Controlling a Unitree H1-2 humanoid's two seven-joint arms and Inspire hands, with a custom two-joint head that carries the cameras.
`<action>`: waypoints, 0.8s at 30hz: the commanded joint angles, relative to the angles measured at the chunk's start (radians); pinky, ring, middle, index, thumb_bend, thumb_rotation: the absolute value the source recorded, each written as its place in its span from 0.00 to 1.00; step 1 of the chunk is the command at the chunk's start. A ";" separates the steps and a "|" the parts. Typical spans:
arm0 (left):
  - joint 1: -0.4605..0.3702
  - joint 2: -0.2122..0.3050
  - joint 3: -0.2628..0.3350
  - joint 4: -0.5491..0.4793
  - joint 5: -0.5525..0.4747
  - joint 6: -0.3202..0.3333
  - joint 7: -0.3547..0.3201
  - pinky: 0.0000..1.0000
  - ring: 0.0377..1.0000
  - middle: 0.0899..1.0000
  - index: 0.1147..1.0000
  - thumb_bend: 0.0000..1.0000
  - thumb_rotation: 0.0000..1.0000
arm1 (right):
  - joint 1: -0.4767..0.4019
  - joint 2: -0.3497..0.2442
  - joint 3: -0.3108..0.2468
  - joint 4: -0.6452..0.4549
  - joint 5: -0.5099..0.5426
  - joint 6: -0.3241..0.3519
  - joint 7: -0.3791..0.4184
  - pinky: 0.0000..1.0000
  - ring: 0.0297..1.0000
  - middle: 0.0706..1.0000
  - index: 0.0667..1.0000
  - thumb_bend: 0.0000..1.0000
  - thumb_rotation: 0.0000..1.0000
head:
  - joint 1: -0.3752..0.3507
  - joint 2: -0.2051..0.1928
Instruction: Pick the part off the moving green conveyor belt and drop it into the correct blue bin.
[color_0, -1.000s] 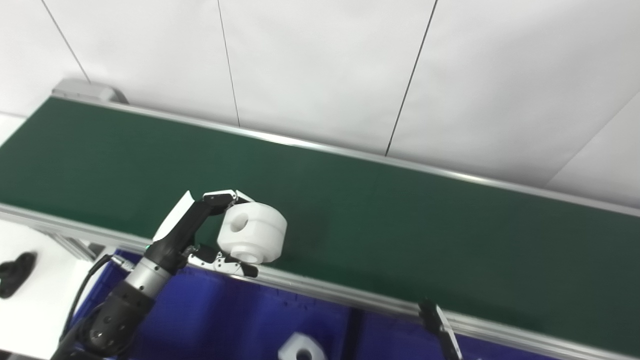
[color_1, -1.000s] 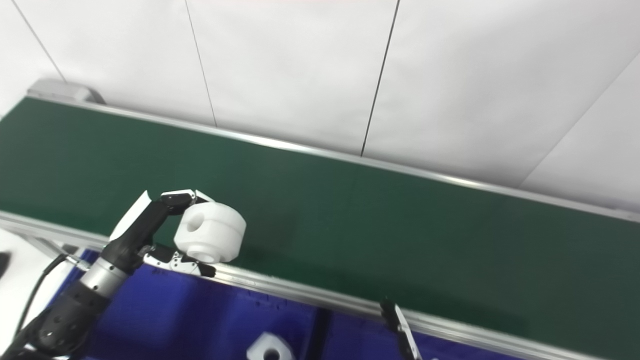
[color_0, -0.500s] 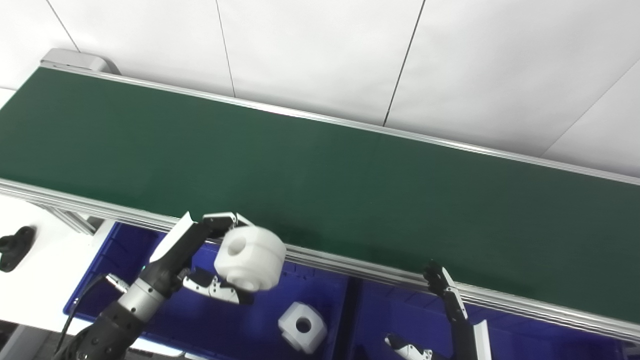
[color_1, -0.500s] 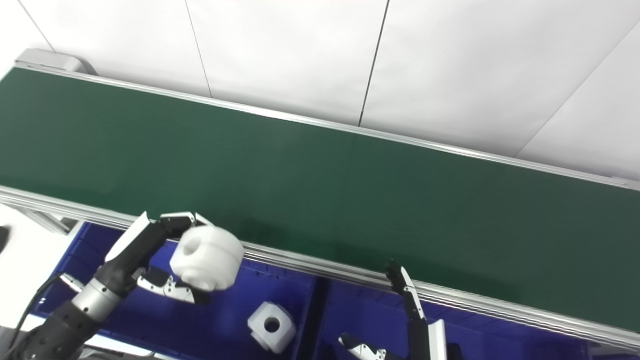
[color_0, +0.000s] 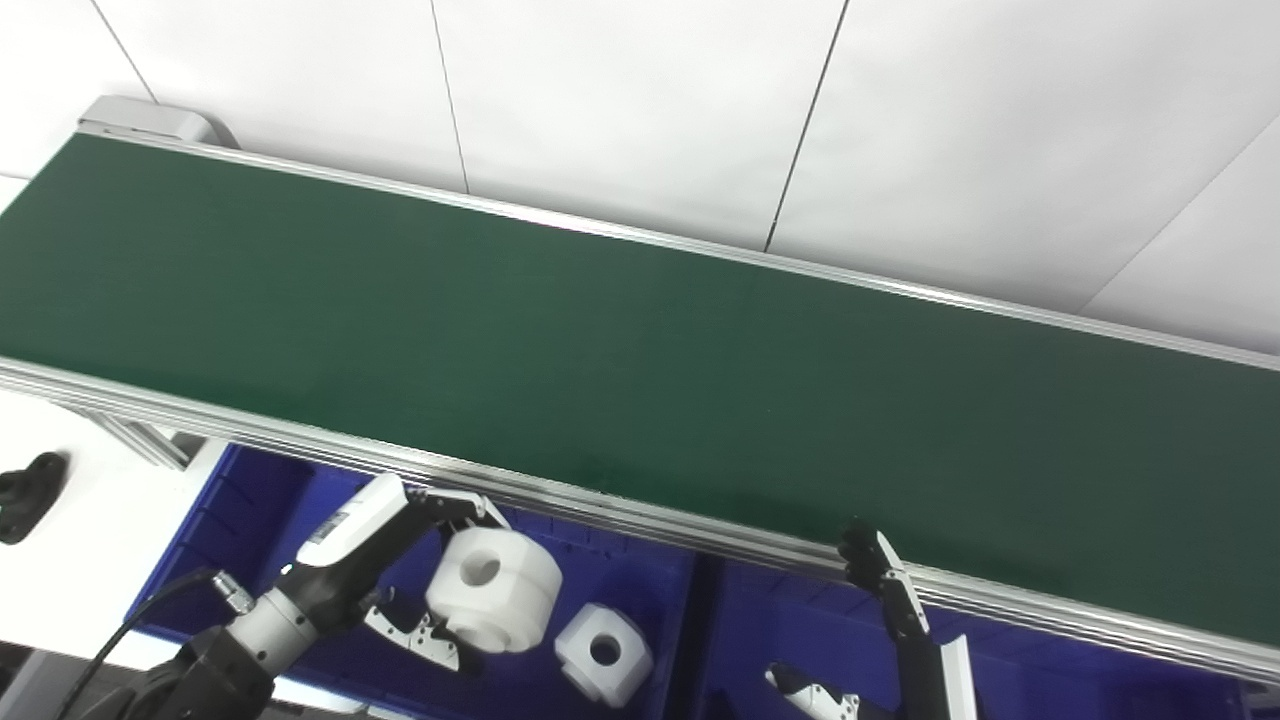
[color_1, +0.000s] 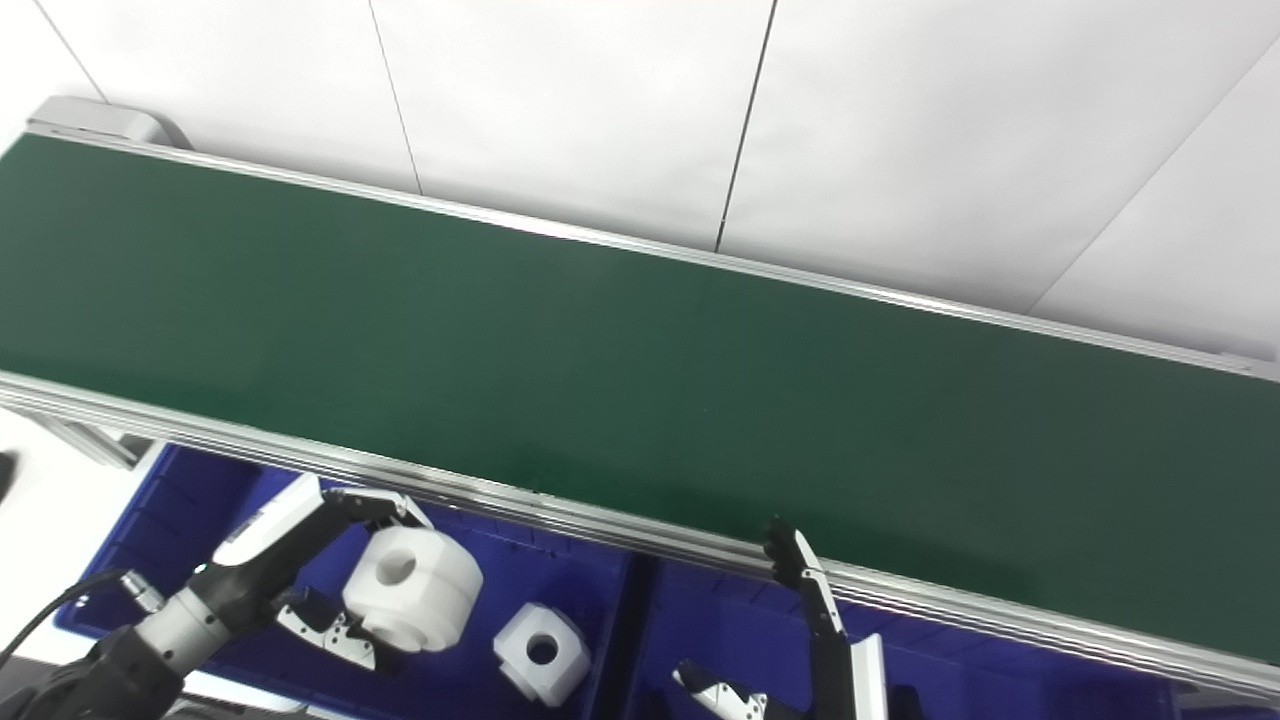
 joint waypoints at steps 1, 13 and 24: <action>-0.009 0.000 0.012 -0.016 0.033 -0.029 0.010 0.38 0.46 0.46 0.43 0.48 0.00 | -0.007 -0.006 0.006 -0.020 0.000 -0.047 -0.010 0.79 0.83 0.85 0.88 0.80 0.51 | 0.012 0.000; -0.022 -0.043 0.010 -0.085 0.273 0.240 -0.151 0.63 0.60 0.53 0.44 0.50 0.03 | -0.017 -0.033 0.053 -0.029 0.026 -0.047 -0.027 0.78 0.82 0.85 0.87 0.78 0.47 | 0.046 -0.005; 0.023 -0.011 -0.042 -0.255 0.471 0.440 -0.394 1.00 0.95 0.94 0.93 0.86 0.95 | -0.027 -0.047 0.080 -0.017 0.014 -0.047 -0.070 0.79 0.81 0.84 0.87 0.79 0.50 | 0.016 -0.009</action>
